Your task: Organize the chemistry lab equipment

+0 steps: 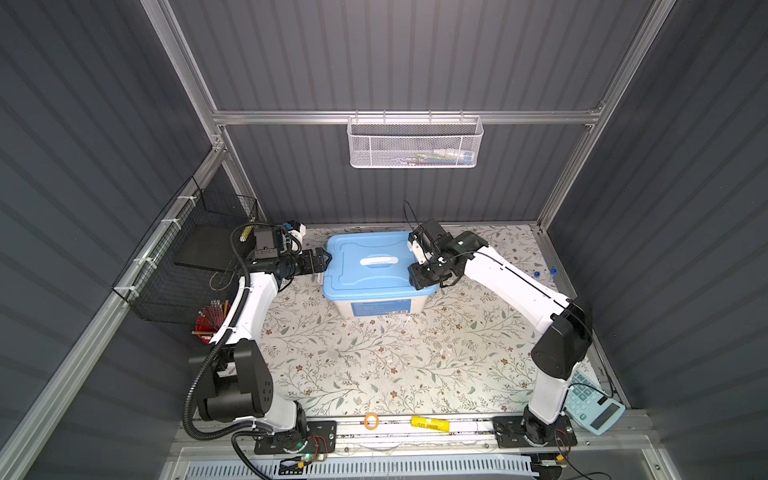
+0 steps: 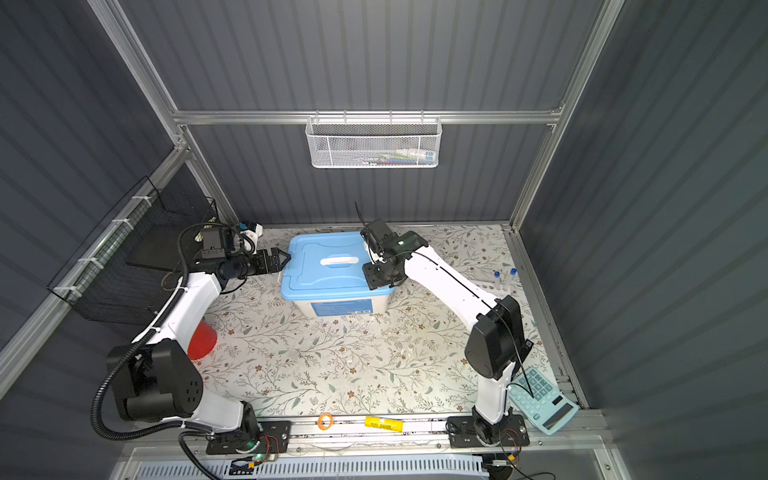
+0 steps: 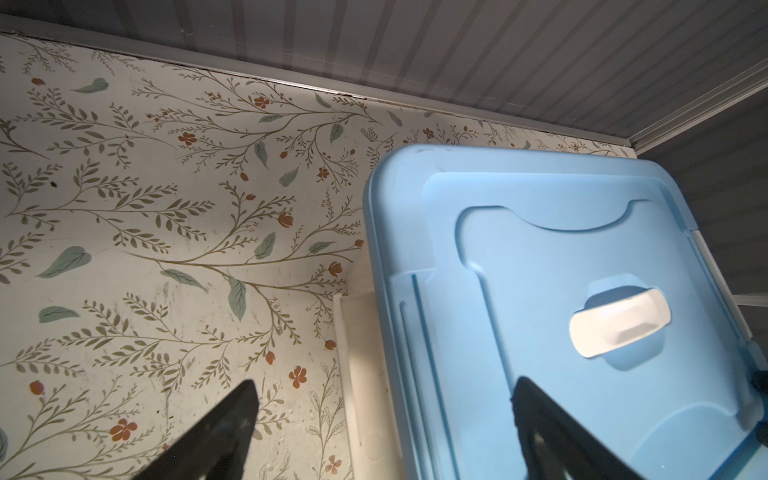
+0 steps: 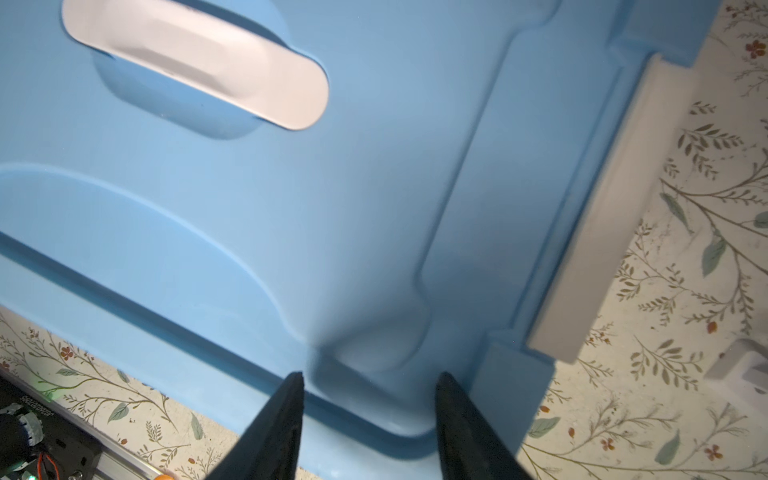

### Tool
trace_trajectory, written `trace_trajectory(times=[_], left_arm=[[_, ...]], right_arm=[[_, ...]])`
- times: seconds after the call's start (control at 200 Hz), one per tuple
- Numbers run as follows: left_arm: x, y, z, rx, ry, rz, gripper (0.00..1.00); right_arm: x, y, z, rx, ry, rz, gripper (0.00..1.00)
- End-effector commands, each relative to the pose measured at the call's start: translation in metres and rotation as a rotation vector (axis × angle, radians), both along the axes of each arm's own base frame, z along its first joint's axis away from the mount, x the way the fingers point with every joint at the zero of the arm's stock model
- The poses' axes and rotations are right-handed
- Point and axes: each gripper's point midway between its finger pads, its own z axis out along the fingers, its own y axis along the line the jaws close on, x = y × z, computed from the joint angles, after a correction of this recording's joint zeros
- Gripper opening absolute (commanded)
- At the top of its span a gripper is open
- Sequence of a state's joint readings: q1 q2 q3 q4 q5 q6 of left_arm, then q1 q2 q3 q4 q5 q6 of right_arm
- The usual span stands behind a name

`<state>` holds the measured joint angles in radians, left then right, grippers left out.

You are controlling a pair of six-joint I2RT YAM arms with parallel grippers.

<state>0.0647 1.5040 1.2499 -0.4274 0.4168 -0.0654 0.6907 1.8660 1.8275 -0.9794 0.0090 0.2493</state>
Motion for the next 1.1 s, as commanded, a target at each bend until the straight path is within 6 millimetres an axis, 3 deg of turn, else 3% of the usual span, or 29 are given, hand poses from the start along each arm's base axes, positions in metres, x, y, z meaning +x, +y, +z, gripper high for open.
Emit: trace_trajectory(times=[0.0, 0.37, 0.61, 1.096], left_arm=[[-0.001, -0.005, 0.003, -0.018, 0.015, -0.015, 0.96], [-0.012, -0.005, -0.005, -0.042, 0.067, 0.012, 0.95], [-0.012, -0.011, -0.006, -0.155, 0.081, -0.001, 0.95], [-0.011, -0.012, -0.025, -0.216, 0.143, -0.034, 0.94]], right_arm=[[-0.007, -0.018, -0.022, -0.111, 0.068, -0.001, 0.53], [0.007, -0.003, 0.014, -0.052, 0.000, 0.038, 0.54], [0.022, 0.017, 0.038, 0.007, -0.059, 0.076, 0.55], [0.045, 0.050, 0.023, 0.050, -0.069, 0.136, 0.59]])
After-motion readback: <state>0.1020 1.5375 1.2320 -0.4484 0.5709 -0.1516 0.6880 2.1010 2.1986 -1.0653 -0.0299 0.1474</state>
